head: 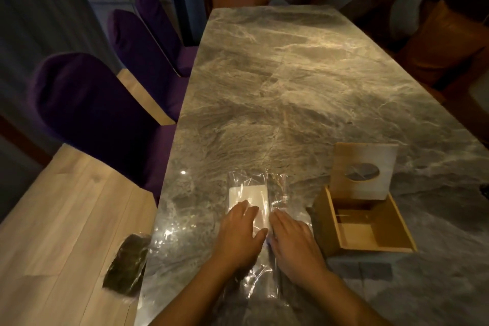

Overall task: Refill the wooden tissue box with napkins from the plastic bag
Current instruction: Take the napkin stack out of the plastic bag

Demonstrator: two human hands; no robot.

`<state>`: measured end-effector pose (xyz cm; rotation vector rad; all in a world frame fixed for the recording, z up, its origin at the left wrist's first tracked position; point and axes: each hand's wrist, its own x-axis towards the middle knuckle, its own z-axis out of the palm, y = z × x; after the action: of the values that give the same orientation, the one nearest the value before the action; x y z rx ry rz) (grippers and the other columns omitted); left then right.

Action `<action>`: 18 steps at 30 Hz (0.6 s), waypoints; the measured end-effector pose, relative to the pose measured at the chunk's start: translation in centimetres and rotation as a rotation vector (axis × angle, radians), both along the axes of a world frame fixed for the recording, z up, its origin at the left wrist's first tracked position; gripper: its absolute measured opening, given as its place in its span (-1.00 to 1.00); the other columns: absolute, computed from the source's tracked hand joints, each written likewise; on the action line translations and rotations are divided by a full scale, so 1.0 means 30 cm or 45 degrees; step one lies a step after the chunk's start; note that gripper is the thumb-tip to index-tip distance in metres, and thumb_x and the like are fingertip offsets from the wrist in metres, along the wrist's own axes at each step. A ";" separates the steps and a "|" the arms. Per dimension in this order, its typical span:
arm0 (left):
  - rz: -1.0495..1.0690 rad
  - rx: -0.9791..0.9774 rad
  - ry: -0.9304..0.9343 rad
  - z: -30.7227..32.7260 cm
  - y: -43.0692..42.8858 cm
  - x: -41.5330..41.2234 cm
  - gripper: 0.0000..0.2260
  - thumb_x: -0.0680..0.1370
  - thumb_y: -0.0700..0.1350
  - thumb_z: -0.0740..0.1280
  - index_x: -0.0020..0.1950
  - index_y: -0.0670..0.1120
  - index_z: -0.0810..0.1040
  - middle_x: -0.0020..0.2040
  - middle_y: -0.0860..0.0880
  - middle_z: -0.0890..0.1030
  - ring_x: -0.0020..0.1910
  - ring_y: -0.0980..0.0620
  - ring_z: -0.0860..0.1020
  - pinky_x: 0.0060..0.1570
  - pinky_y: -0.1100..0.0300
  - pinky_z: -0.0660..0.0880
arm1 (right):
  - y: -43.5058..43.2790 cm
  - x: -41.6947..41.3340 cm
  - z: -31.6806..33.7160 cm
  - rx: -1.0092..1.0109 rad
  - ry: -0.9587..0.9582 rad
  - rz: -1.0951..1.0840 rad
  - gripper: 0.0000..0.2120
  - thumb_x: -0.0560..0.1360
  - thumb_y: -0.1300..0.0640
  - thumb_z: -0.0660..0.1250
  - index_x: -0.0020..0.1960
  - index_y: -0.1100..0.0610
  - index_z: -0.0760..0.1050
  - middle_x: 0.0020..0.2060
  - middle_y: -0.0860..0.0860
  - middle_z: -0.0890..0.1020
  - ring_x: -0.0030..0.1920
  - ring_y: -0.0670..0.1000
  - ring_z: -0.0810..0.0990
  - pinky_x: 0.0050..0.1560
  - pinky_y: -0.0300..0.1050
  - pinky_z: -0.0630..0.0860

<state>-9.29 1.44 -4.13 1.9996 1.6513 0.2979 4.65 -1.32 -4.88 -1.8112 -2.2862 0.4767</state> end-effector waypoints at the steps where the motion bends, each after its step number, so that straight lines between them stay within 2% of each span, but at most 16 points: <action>1: 0.005 -0.006 0.017 -0.006 -0.011 0.001 -0.54 0.55 0.06 0.20 0.43 0.01 0.24 0.54 -0.05 0.13 0.51 -0.02 0.09 0.45 0.07 0.09 | -0.002 0.004 -0.015 -0.025 -0.001 -0.017 -0.29 0.44 -0.18 -0.26 0.49 0.12 0.09 0.50 0.06 0.19 0.50 0.04 0.11 0.44 -0.03 0.01; 3: 0.017 0.016 0.062 -0.013 -0.027 0.007 -0.55 0.56 0.05 0.19 0.43 0.00 0.23 0.54 -0.06 0.12 0.51 -0.04 0.08 0.46 0.06 0.07 | -0.005 0.012 -0.035 -0.010 -0.026 -0.046 -0.30 0.43 -0.18 -0.19 0.44 0.13 0.22 0.44 0.06 0.33 0.45 0.04 0.26 0.40 0.01 0.17; 5: 0.037 0.070 0.160 -0.018 -0.034 0.020 -0.55 0.56 0.06 0.16 0.43 -0.05 0.24 0.52 -0.11 0.17 0.49 -0.10 0.13 0.48 0.03 0.08 | -0.009 0.022 -0.044 -0.001 -0.130 -0.038 -0.46 0.46 -0.09 -0.02 0.28 0.11 0.48 0.26 0.02 0.56 0.28 -0.01 0.51 0.20 -0.03 0.46; 7: 0.060 0.082 0.273 -0.012 -0.037 0.040 -0.54 0.57 0.11 0.11 0.39 -0.09 0.26 0.48 -0.15 0.24 0.47 -0.14 0.18 0.47 -0.03 0.10 | -0.016 0.028 -0.047 0.009 -0.155 -0.053 -0.55 0.43 -0.01 0.06 0.18 0.08 0.55 0.16 -0.02 0.64 0.18 -0.05 0.58 0.07 -0.08 0.55; 9: 0.112 0.055 0.356 -0.002 -0.038 0.068 -0.49 0.55 0.18 0.01 0.36 -0.11 0.30 0.45 -0.18 0.29 0.47 -0.19 0.19 0.45 -0.11 0.13 | -0.027 0.031 -0.060 0.032 -0.155 -0.040 -0.56 0.40 0.05 0.12 0.21 0.09 0.52 0.18 -0.01 0.62 0.22 -0.04 0.56 0.19 -0.13 0.48; 11: 0.149 0.026 0.417 0.014 -0.038 0.089 -0.43 0.49 0.20 -0.06 0.26 -0.13 0.43 0.33 -0.23 0.47 0.39 -0.26 0.35 0.32 -0.23 0.31 | -0.029 0.036 -0.078 0.084 -0.167 -0.052 -0.55 0.39 0.08 0.13 0.25 0.10 0.49 0.21 0.01 0.60 0.25 -0.02 0.53 0.23 -0.10 0.28; 13: 0.141 -0.036 0.500 0.014 -0.027 0.097 -0.48 0.41 0.20 0.07 0.06 -0.15 0.58 0.10 -0.23 0.63 0.16 -0.29 0.56 0.04 -0.29 0.52 | -0.029 0.037 -0.084 0.101 -0.192 -0.053 -0.54 0.41 0.07 0.08 0.25 0.11 0.49 0.21 0.01 0.60 0.25 -0.02 0.53 0.20 -0.10 0.23; 14: 0.151 -0.057 0.533 0.019 -0.023 0.099 -0.52 0.37 0.20 0.18 0.01 -0.15 0.60 0.06 -0.23 0.65 0.11 -0.29 0.59 -0.04 -0.29 0.55 | -0.031 0.037 -0.088 0.110 -0.193 -0.053 -0.54 0.42 0.06 0.07 0.25 0.11 0.49 0.20 0.02 0.60 0.24 -0.01 0.54 0.19 -0.09 0.23; 15: 0.145 -0.113 0.545 0.022 -0.023 0.101 -0.52 0.36 0.19 0.26 0.06 -0.15 0.58 0.13 -0.25 0.62 0.17 -0.31 0.55 -0.01 -0.30 0.53 | -0.032 0.037 -0.087 0.101 -0.193 -0.046 -0.54 0.42 0.06 0.06 0.24 0.11 0.50 0.20 0.02 0.61 0.24 -0.01 0.54 0.18 -0.08 0.23; 16: 0.135 -0.158 0.545 0.028 -0.024 0.100 -0.50 0.41 0.16 0.27 0.18 -0.16 0.51 0.28 -0.27 0.51 0.30 -0.34 0.43 0.12 -0.33 0.43 | -0.031 0.038 -0.086 0.106 -0.200 -0.040 -0.54 0.42 0.05 0.06 0.23 0.12 0.51 0.19 0.03 0.61 0.23 -0.01 0.55 0.18 -0.08 0.24; 18: 0.121 -0.127 0.561 0.013 -0.021 0.096 -0.50 0.54 0.08 0.15 0.39 -0.17 0.25 0.49 -0.26 0.20 0.49 -0.33 0.08 0.36 -0.32 0.12 | -0.030 0.040 -0.089 0.148 -0.196 -0.030 -0.56 0.47 0.08 0.03 0.21 0.14 0.53 0.18 0.04 0.62 0.21 0.01 0.56 0.18 -0.09 0.24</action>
<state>-6.42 0.80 -3.74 2.0123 1.9836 -0.2058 5.86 -2.23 -7.53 -1.8746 -2.3341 0.2023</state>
